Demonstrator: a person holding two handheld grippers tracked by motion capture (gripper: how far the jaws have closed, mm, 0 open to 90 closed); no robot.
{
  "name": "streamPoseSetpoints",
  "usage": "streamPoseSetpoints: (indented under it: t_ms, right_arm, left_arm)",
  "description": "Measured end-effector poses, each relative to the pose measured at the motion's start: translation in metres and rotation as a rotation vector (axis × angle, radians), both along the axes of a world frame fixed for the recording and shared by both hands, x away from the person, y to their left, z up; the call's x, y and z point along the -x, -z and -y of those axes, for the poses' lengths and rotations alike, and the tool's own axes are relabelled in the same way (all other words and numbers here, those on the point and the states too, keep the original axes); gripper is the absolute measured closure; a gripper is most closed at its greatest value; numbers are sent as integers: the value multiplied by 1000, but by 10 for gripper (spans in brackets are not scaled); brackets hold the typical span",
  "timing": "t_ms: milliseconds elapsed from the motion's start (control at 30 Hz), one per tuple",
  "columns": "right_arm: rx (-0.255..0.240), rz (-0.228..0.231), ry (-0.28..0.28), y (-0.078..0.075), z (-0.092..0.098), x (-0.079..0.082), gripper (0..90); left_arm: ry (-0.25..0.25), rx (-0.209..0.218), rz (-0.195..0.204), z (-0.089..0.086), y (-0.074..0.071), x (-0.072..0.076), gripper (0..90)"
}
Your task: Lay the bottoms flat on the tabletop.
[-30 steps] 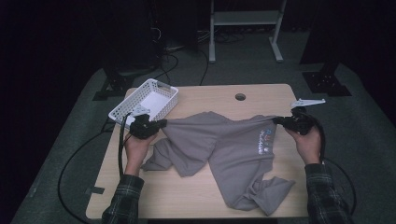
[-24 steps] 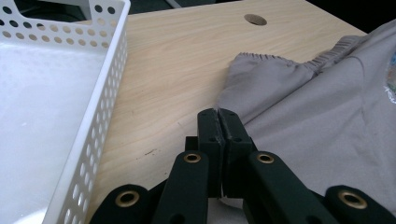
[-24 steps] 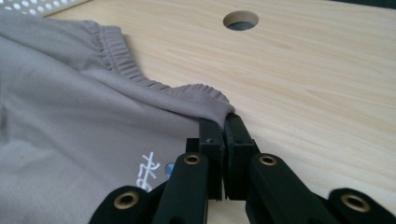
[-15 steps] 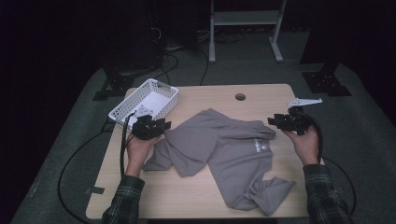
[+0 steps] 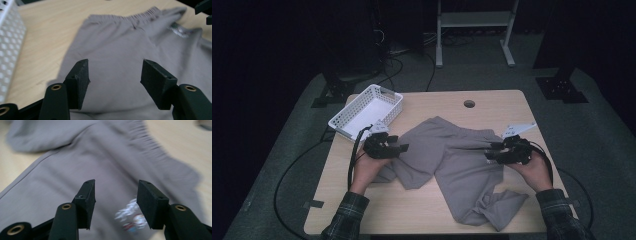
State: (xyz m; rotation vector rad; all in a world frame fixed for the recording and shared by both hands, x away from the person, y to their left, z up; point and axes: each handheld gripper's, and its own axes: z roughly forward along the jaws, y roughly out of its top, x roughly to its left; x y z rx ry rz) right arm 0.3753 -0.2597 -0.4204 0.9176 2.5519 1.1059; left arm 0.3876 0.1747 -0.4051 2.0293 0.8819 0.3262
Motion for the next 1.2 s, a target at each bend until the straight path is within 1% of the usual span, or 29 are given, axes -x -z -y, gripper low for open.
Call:
streamPoseSetpoints:
  t_ms: [33, 133, 167, 233, 300, 367, 400, 467, 533, 667, 700, 767, 800, 833, 867, 967, 1000, 1067, 1100, 1133, 1167, 1200]
  right_arm:
    - [16, 0, -13, 1, -3, 4, 484]
    - [27, -10, -76, 5, -10, 16, 483]
    - [37, -13, -97, 7, -13, 21, 482]
    - [68, -20, -137, 11, -20, 30, 475]
    - [87, -38, -175, 17, -26, 37, 463]
    - [136, -53, -199, 22, -34, 44, 448]
    - [152, -56, -210, 25, -36, 47, 448]
    - [146, -68, -232, 27, -40, 52, 446]
    - [138, -74, -258, 29, -45, 57, 439]
    - [190, -81, -310, 37, -58, 62, 445]
    - [202, -93, -318, 39, -61, 63, 456]
    - [217, -73, -322, 40, -63, 64, 511]
    - [217, -73, -322, 40, -63, 64, 511]
    - [225, -72, -322, 39, -64, 64, 576]
    - [223, -76, -316, 38, -65, 65, 697]
    - [221, -82, -325, 38, -67, 63, 879]
    - [223, -88, -324, 37, -67, 63, 882]
    - [208, -105, -312, 37, -67, 60, 887]
    - [204, -105, -299, 37, -67, 58, 888]
    - [199, -99, -290, 35, -67, 55, 888]
    - [196, -89, -272, 32, -67, 53, 888]
    - [185, -73, -260, 28, -66, 50, 888]
  left_arm:
    - [19, -20, -8, 3, 3, 6, 379]
    - [43, -30, -20, 8, 8, 15, 377]
    - [52, -42, -21, 9, 10, 19, 372]
    - [65, -49, -28, 10, 14, 25, 372]
    - [73, -58, -38, 12, 19, 30, 365]
    - [84, -68, -47, 12, 24, 36, 363]
    - [90, -75, -51, 13, 26, 38, 356]
    - [103, -94, -56, 13, 30, 43, 353]
    - [111, -100, -65, 13, 34, 47, 348]
    - [125, -117, -76, 13, 40, 54, 345]
    - [131, -125, -75, 14, 42, 56, 342]
    - [135, -147, -73, 15, 45, 58, 331]
    - [135, -147, -73, 15, 45, 58, 328]
    - [138, -155, -79, 15, 47, 58, 328]
    - [137, -169, -79, 15, 50, 56, 325]
    - [135, -200, -83, 16, 54, 54, 322]
    - [137, -201, -83, 17, 55, 54, 322]
    - [139, -209, -85, 17, 56, 53, 322]
    - [139, -212, -85, 18, 57, 53, 322]
    - [139, -212, -85, 18, 57, 53, 323]
    - [145, -223, -82, 18, 57, 53, 322]
    - [145, -224, -82, 18, 57, 53, 323]
